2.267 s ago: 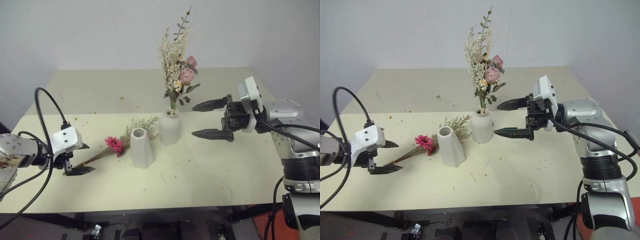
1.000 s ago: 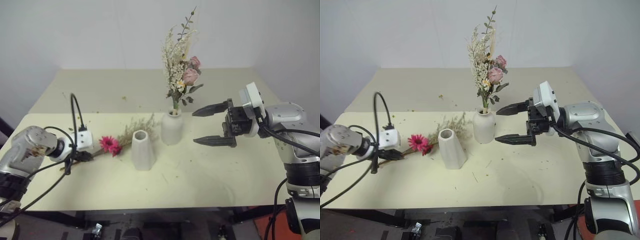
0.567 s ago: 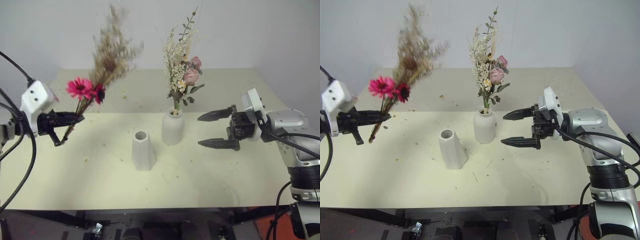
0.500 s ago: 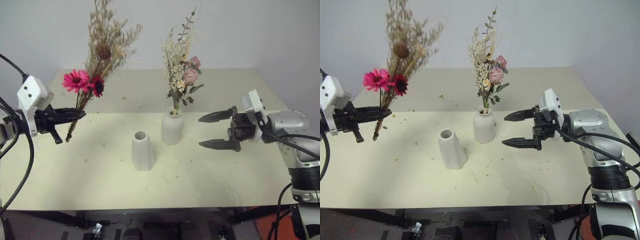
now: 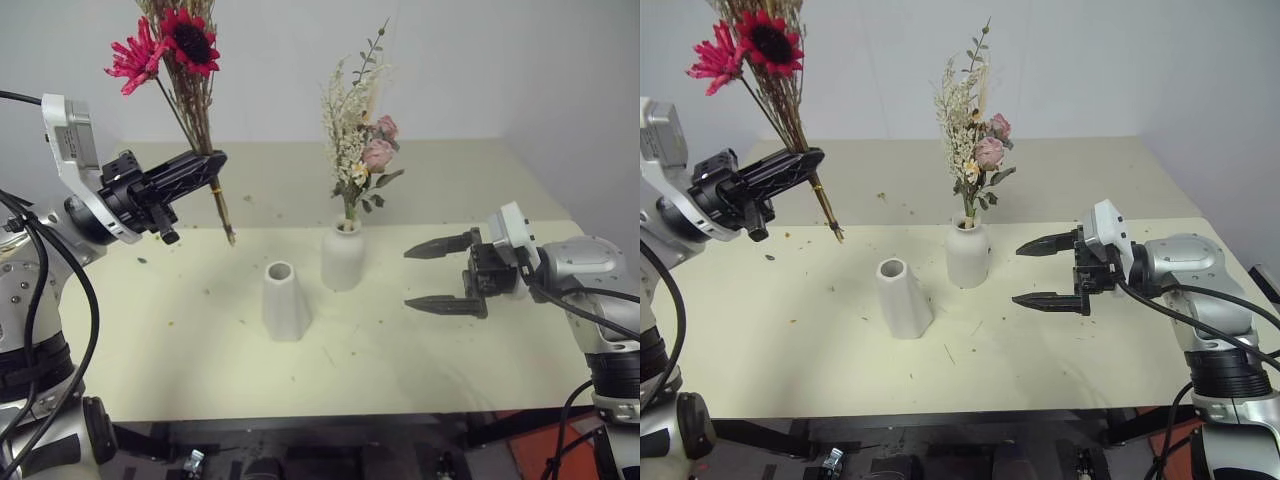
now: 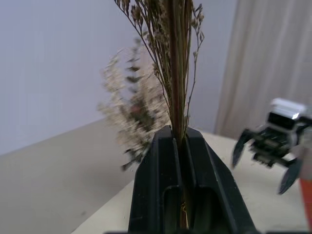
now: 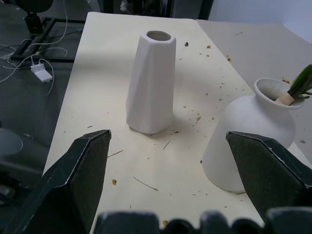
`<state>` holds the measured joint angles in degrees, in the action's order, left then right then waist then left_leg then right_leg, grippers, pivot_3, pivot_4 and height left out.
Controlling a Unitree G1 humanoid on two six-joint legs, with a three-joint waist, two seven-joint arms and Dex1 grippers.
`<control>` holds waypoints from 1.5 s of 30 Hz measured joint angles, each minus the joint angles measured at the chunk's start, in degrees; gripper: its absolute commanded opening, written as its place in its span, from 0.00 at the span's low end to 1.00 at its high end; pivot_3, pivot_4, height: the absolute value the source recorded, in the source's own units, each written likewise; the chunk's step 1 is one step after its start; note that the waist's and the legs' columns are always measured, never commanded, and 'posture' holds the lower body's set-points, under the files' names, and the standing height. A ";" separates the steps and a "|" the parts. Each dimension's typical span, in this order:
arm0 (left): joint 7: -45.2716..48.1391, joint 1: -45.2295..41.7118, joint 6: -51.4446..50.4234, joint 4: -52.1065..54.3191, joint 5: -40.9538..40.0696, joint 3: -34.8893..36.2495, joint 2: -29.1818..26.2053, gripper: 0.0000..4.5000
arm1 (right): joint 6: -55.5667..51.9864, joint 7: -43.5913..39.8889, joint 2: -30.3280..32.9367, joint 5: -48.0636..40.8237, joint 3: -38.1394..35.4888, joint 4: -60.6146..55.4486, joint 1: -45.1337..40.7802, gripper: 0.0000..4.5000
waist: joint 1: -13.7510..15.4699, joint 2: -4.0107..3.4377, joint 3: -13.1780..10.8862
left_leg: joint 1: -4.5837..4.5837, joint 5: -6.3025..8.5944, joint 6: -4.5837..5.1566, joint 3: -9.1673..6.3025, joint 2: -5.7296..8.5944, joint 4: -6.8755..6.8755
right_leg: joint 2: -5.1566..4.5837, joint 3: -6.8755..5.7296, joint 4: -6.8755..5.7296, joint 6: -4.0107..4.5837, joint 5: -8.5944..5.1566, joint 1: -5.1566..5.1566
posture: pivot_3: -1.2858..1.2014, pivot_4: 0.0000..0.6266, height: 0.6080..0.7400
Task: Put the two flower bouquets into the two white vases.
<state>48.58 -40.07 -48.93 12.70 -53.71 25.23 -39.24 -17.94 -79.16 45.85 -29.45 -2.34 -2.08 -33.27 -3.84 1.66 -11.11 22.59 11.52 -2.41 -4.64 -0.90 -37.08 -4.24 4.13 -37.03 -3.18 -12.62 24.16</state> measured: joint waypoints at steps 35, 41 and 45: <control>5.32 11.63 17.69 0.71 11.19 -16.33 5.98 0.00 | -0.17 3.01 -0.34 -1.20 -0.51 -4.15 2.05 1.00 | 0.48 0.02 0.00 | -0.02 0.00 0.00 0.01 0.01 0.04 | -0.01 0.03 0.13 -0.04 -0.02 -0.04 | 0.52 0.24 1.00; 4.66 13.45 17.23 1.65 11.17 -16.54 5.61 0.00 | -0.18 3.19 -0.35 -1.20 -0.51 -4.17 2.06 1.00 | 0.42 0.02 0.00 | -0.02 0.00 0.00 0.01 0.01 0.06 | 0.00 0.03 0.15 -0.05 -0.03 -0.04 | 0.52 0.24 1.00; 4.66 15.37 15.55 2.14 10.89 -16.74 3.87 0.30 | -0.19 3.26 -0.35 -1.22 -0.52 -4.19 2.06 1.00 | 0.41 0.02 0.00 | -0.02 0.00 0.00 0.01 0.00 0.06 | 0.00 0.03 0.16 -0.05 -0.03 -0.04 | 0.52 0.24 1.00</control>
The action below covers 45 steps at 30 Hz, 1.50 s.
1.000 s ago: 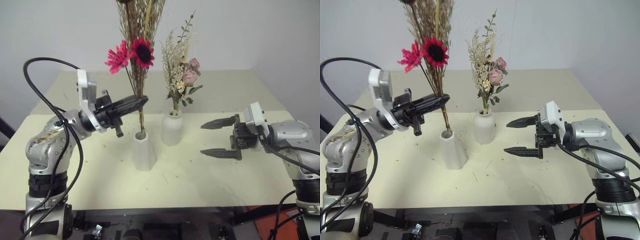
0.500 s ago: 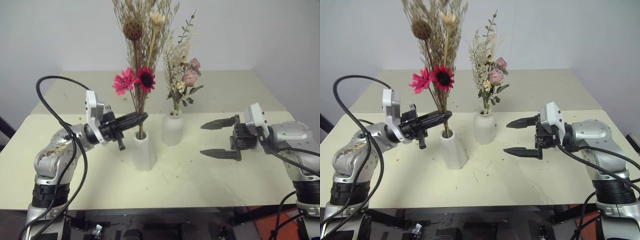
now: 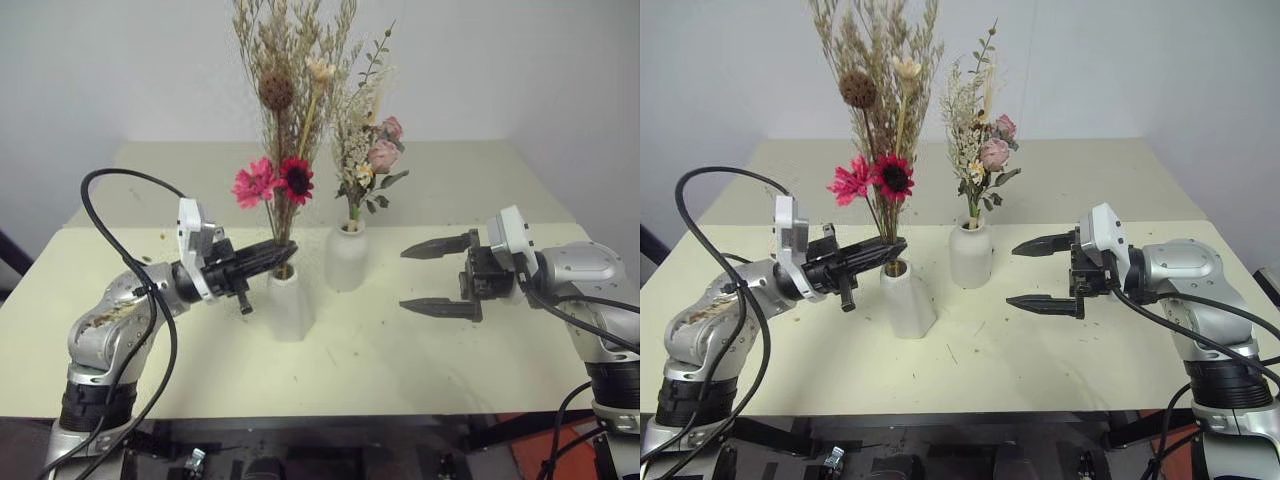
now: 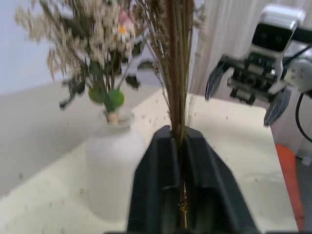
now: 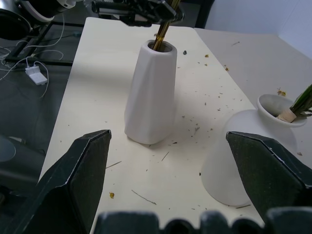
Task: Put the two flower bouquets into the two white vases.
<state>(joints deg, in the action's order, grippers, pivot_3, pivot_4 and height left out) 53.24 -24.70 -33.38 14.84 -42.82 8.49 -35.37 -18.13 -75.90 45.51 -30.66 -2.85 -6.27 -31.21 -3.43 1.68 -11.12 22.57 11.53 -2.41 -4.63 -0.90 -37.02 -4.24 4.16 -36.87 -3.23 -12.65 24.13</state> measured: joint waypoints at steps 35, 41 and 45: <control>-2.98 34.87 -6.45 15.26 -9.44 33.95 -11.63 0.99 | 2.87 2.21 0.19 3.41 -1.27 5.92 4.06 1.00 | 0.02 0.00 0.00 | -0.02 0.01 -0.01 0.06 -0.05 0.09 | 0.00 -0.01 0.10 0.08 -0.09 0.03 | 0.52 0.24 1.00; -3.24 35.65 -6.53 15.89 -10.67 34.28 -11.67 0.99 | 3.85 6.94 -2.17 3.10 -4.40 4.51 8.01 1.00 | 0.07 -0.01 0.00 | -0.02 0.01 -0.01 0.07 -0.06 0.11 | 0.00 0.01 0.09 0.08 -0.09 0.03 | 0.52 0.24 1.00; -3.36 35.02 -6.44 15.89 -10.81 34.11 -11.75 0.99 | 3.85 7.90 -2.02 3.09 -5.22 4.30 9.19 1.00 | 0.00 0.00 0.00 | -0.04 0.01 -0.01 0.07 -0.06 0.12 | 0.01 0.00 0.09 0.09 -0.10 0.02 | 0.52 0.24 1.00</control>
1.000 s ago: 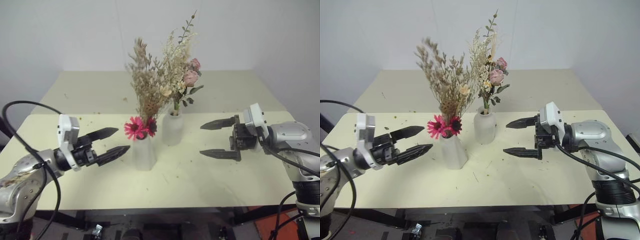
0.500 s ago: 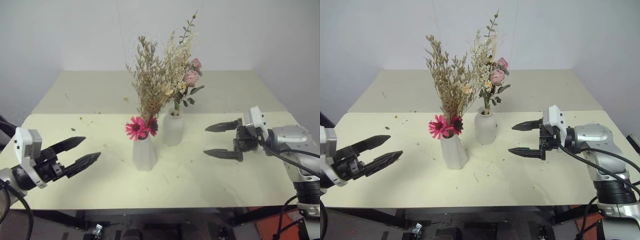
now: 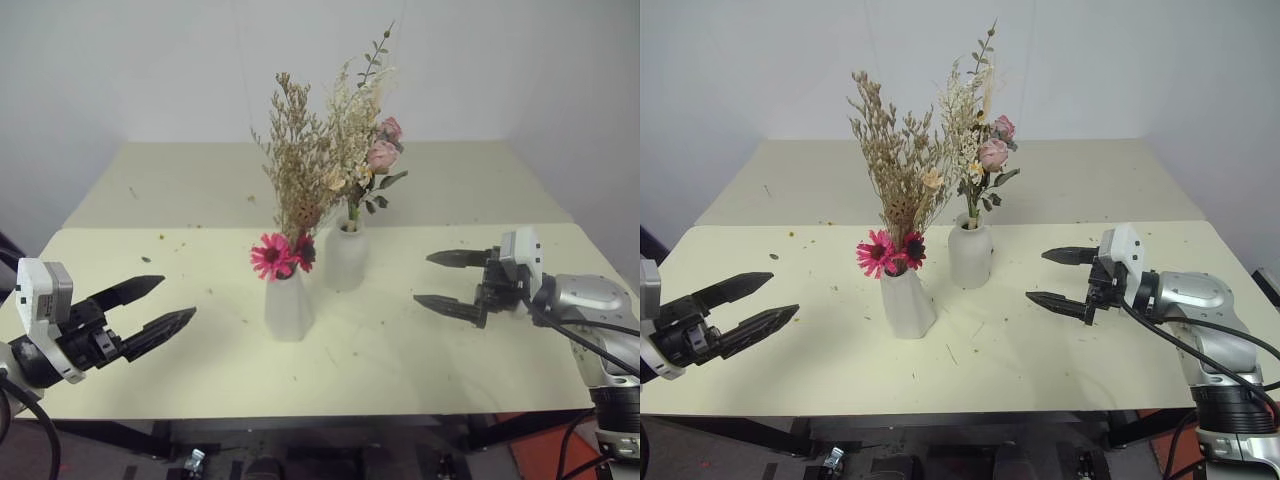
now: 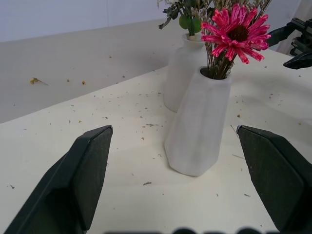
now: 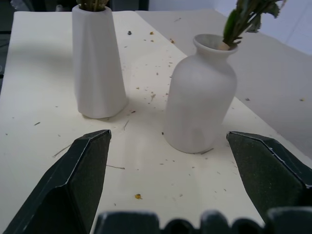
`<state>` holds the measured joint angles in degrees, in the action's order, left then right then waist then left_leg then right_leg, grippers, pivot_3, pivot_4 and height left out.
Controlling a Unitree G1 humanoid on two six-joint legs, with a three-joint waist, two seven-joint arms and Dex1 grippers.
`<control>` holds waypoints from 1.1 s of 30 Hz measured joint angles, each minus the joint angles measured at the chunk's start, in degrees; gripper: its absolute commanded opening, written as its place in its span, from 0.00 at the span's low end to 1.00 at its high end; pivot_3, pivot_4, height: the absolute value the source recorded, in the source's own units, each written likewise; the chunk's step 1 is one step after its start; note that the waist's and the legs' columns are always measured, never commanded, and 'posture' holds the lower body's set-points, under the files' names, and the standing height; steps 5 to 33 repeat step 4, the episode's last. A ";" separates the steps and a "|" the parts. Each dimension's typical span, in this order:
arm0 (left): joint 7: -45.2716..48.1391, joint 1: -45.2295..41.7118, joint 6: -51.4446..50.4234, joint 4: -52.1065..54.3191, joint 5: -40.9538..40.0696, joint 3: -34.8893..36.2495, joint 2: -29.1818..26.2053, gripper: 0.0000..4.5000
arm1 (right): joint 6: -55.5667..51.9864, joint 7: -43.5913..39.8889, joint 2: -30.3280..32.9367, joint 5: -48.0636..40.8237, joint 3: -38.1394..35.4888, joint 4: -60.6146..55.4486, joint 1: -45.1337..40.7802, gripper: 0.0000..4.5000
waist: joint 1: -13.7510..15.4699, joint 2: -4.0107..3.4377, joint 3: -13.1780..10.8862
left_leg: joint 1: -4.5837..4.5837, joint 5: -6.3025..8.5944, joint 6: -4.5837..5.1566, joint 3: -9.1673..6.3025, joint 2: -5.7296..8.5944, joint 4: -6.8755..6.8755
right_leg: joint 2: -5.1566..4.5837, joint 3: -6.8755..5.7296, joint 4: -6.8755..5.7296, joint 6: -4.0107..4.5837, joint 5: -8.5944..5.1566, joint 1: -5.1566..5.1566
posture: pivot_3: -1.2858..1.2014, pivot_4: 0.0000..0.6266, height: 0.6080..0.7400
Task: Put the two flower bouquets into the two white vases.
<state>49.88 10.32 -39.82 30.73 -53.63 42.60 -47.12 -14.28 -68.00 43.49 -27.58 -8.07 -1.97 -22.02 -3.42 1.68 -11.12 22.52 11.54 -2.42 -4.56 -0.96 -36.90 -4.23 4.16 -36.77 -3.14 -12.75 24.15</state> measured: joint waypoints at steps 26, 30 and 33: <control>0.32 -1.38 0.90 -0.11 0.58 -0.70 -0.99 0.99 | -0.15 -0.02 0.84 0.02 0.01 -0.61 0.58 1.00 | 0.03 0.00 0.00 | 0.01 0.00 0.00 0.00 0.01 0.00 | -0.01 0.00 0.02 0.00 0.00 0.00 | 0.52 0.24 1.00; 0.32 -1.38 0.90 -0.11 0.58 -0.70 -0.99 0.99 | -0.15 -0.02 0.84 0.02 0.01 -0.61 0.58 1.00 | 0.03 0.00 0.00 | 0.01 0.00 0.00 0.00 0.01 0.00 | -0.01 0.00 0.02 0.00 0.00 0.00 | 0.52 0.24 1.00; 0.32 -1.38 0.90 -0.11 0.58 -0.70 -0.99 0.99 | -0.15 -0.02 0.84 0.02 0.01 -0.61 0.58 1.00 | 0.03 0.00 0.00 | 0.01 0.00 0.00 0.00 0.01 0.00 | -0.01 0.00 0.02 0.00 0.00 0.00 | 0.52 0.24 1.00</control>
